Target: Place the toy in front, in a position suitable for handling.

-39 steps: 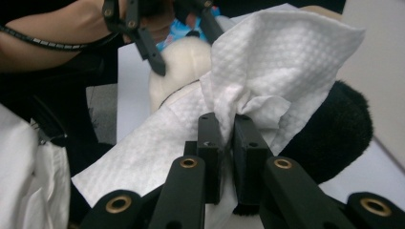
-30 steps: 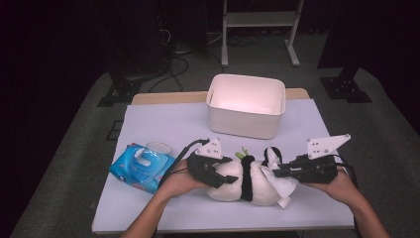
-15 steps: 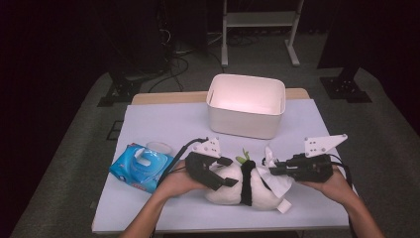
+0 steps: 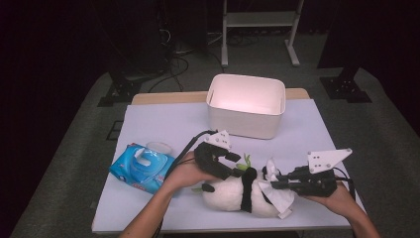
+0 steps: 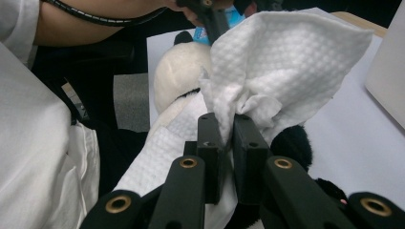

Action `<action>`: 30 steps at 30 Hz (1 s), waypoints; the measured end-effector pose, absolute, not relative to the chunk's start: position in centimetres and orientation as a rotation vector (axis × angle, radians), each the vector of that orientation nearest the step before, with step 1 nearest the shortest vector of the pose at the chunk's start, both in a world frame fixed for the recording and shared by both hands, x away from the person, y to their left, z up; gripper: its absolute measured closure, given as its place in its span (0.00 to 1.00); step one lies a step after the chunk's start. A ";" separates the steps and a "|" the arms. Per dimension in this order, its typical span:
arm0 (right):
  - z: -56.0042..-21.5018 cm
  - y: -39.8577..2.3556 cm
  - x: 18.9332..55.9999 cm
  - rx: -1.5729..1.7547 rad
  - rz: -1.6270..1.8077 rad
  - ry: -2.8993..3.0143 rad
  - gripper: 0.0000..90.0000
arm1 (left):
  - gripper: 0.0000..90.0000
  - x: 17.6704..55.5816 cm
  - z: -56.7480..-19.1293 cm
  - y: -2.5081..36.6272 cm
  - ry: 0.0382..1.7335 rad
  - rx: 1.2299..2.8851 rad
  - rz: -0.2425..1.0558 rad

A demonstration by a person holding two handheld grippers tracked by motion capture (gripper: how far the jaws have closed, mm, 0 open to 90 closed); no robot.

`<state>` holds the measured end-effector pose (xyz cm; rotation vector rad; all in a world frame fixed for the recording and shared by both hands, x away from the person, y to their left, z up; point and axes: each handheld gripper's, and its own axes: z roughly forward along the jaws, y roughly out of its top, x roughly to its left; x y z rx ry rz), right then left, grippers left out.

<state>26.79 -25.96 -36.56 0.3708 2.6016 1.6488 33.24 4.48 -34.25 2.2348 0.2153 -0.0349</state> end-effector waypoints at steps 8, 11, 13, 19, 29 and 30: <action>-36.6 -26.0 26.6 0.366 1.659 2.601 0.92 | 0.79 34.1 -35.3 3.8 0.186 2.258 -0.056; -36.5 -26.2 26.6 0.368 1.663 2.594 0.91 | 0.87 34.1 -35.4 3.8 0.176 2.242 -0.041; -36.4 -26.3 26.7 0.365 1.681 2.585 0.92 | 0.88 34.2 -35.2 3.9 0.175 2.226 -0.038; -35.9 -26.5 26.6 0.375 1.701 2.535 0.92 | 0.90 34.5 -34.3 3.5 0.171 2.218 -0.001; -36.2 -26.4 26.5 0.379 1.690 2.539 0.92 | 0.90 34.3 -32.1 3.4 0.126 2.186 0.081; -36.3 -26.3 26.5 0.376 1.683 2.546 0.92 | 0.90 34.2 -32.1 3.3 0.117 2.196 0.082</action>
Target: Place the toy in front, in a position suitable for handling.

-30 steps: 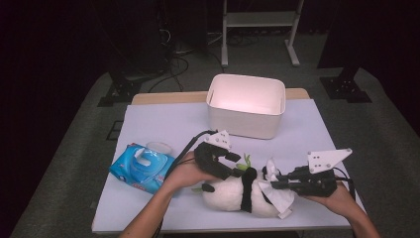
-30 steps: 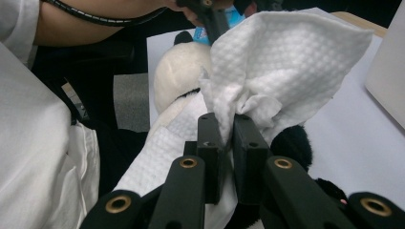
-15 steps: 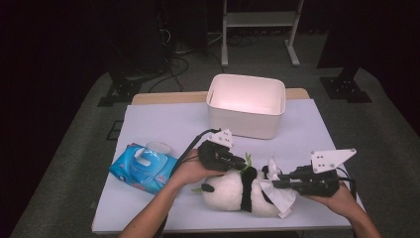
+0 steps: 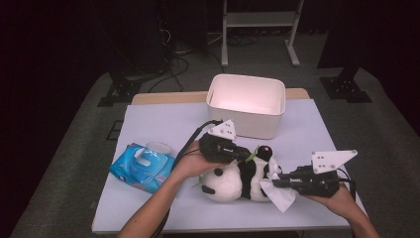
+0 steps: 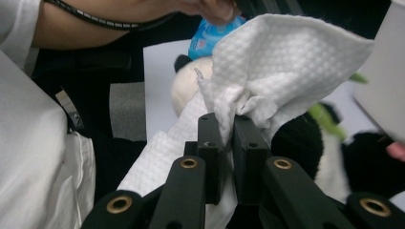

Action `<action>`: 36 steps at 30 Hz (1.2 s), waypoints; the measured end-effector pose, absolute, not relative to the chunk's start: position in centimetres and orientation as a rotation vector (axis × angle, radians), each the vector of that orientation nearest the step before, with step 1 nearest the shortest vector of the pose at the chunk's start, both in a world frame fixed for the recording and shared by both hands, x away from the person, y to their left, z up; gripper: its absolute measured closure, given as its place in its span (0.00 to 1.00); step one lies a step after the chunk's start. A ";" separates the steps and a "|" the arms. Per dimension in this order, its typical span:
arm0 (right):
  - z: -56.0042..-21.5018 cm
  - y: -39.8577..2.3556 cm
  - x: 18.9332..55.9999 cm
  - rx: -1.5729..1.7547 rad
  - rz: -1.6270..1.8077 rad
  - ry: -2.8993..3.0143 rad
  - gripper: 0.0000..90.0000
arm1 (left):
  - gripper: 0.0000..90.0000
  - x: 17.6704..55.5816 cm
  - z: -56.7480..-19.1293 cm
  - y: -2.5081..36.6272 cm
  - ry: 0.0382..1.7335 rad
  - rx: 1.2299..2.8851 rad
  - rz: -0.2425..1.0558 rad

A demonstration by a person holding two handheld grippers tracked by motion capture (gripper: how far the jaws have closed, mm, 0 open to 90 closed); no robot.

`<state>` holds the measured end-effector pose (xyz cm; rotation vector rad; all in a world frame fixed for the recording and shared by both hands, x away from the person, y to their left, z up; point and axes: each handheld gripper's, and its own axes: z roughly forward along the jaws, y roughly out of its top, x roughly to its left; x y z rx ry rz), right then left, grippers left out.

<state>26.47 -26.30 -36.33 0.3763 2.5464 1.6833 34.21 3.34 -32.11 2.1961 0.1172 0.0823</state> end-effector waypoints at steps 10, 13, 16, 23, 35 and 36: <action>-35.6 -27.3 26.0 0.382 1.734 2.525 0.92 | 0.89 32.6 -33.1 4.1 0.076 2.178 0.052; -34.4 -28.3 26.8 0.421 1.723 2.456 0.92 | 0.89 32.3 -33.0 4.0 0.051 2.178 0.039; -34.5 -27.9 28.2 0.461 1.664 2.486 0.92 | 0.88 32.1 -33.0 3.9 0.045 2.177 0.045; -36.4 -26.0 28.9 0.437 1.632 2.584 0.92 | 0.89 31.9 -32.4 4.0 0.054 2.160 0.090; -37.6 -25.7 27.8 0.430 1.616 2.652 0.92 | 0.88 31.3 -32.8 4.0 0.037 2.149 0.048; -37.8 -25.7 27.8 0.430 1.615 2.653 0.92 | 0.87 31.1 -33.0 4.4 0.045 2.146 0.034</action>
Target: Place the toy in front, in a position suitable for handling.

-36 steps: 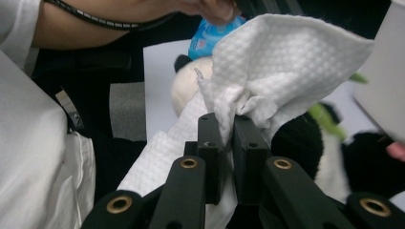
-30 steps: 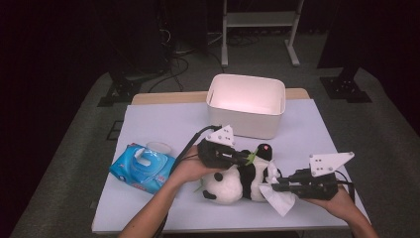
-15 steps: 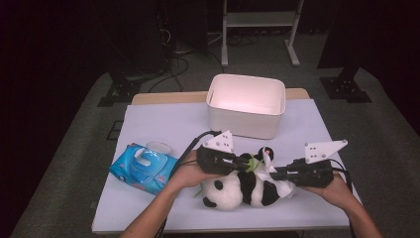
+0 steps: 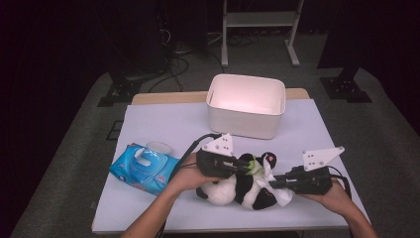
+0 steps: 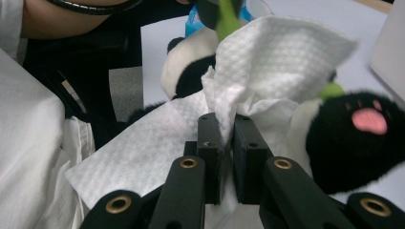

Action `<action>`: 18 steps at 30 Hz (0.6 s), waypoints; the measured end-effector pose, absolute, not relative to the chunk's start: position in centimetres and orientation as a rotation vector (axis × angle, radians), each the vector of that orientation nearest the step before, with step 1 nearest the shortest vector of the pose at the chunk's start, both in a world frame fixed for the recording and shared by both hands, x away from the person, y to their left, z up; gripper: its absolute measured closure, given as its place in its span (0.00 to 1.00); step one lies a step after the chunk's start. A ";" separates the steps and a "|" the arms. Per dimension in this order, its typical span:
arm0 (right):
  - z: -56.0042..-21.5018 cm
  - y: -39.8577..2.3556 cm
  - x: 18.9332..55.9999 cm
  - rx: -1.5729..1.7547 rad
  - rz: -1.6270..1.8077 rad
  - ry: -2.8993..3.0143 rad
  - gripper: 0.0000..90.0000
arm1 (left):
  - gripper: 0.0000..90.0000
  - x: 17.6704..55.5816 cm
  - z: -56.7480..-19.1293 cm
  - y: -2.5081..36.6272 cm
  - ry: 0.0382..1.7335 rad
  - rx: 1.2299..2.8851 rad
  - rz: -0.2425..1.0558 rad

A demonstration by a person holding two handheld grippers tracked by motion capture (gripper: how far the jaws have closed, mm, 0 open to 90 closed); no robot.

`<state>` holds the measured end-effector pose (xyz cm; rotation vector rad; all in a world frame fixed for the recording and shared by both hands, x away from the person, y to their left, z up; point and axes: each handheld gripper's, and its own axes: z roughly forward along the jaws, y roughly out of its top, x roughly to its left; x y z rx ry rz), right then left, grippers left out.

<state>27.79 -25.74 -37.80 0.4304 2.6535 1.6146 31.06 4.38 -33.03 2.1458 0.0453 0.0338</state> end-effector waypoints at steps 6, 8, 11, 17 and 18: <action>-38.4 -27.0 28.0 0.505 1.579 2.647 0.92 | 0.75 30.5 -33.1 5.8 0.079 2.130 0.017; -38.6 -28.1 28.1 0.556 1.561 2.627 0.92 | 0.72 30.5 -33.0 6.2 0.090 2.114 0.015; -39.4 -30.4 28.3 0.668 1.532 2.591 0.92 | 0.67 30.4 -32.8 6.6 0.097 2.101 0.029; -41.5 -35.1 27.9 0.881 1.399 2.546 0.92 | 0.62 30.2 -32.9 7.5 0.136 2.051 0.035; -41.5 -35.1 27.9 0.881 1.399 2.546 0.92 | 0.61 30.2 -32.9 7.5 0.136 2.051 0.035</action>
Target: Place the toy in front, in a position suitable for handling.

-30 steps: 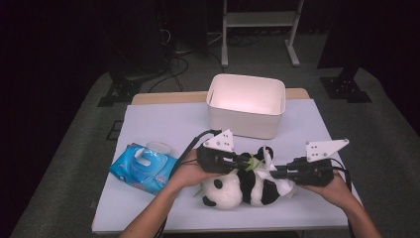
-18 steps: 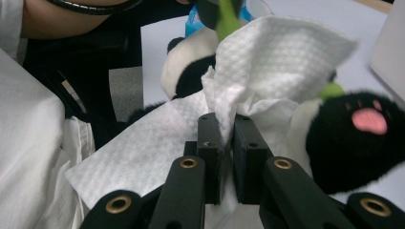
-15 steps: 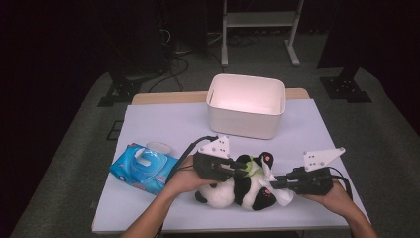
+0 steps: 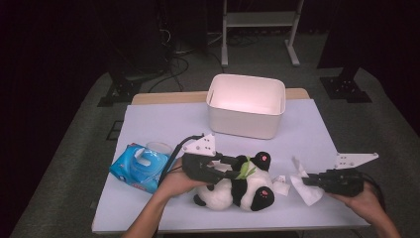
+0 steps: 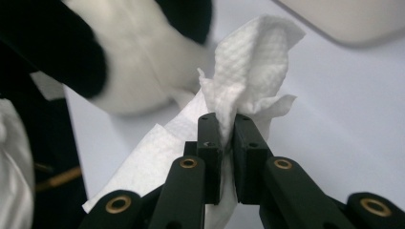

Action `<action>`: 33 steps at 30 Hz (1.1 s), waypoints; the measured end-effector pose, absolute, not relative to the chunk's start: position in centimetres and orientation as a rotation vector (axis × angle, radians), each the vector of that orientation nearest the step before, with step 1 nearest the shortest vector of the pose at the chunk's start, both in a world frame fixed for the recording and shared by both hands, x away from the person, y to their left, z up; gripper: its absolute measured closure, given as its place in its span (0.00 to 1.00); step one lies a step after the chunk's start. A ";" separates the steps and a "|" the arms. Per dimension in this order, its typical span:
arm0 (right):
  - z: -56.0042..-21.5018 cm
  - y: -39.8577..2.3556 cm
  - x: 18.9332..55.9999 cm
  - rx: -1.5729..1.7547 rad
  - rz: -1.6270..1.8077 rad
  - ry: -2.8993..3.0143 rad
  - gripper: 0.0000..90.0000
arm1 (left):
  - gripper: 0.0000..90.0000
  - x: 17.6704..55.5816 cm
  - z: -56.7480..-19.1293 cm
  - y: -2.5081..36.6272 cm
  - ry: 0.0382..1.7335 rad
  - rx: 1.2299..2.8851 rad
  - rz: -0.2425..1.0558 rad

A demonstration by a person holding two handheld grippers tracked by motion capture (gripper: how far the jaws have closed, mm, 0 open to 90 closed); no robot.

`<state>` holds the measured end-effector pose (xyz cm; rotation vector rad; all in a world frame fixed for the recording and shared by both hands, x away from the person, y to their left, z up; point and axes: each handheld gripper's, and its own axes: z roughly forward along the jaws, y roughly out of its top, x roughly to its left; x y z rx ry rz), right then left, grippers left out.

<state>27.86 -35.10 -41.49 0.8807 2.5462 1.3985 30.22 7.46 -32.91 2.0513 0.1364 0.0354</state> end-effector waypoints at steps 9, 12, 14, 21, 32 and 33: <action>-43.7 -39.0 27.3 1.053 1.268 2.507 0.81 | 0.56 30.0 -32.8 8.8 0.182 2.052 0.080; -43.7 -39.3 27.2 1.057 1.292 2.505 0.77 | 0.55 30.0 -32.8 9.4 0.203 2.045 0.092; -43.5 -39.4 27.3 1.059 1.300 2.513 0.76 | 0.54 30.1 -32.8 9.8 0.213 2.042 0.095; -42.2 -39.1 27.7 1.016 1.348 2.504 0.72 | 0.50 30.2 -32.9 10.8 0.238 2.044 0.096; -39.2 -36.5 29.2 0.877 1.348 2.553 0.61 | 0.40 30.0 -32.7 11.6 0.259 2.045 0.126; -38.9 -36.2 29.4 0.871 1.352 2.554 0.60 | 0.39 30.0 -32.7 11.6 0.265 2.043 0.126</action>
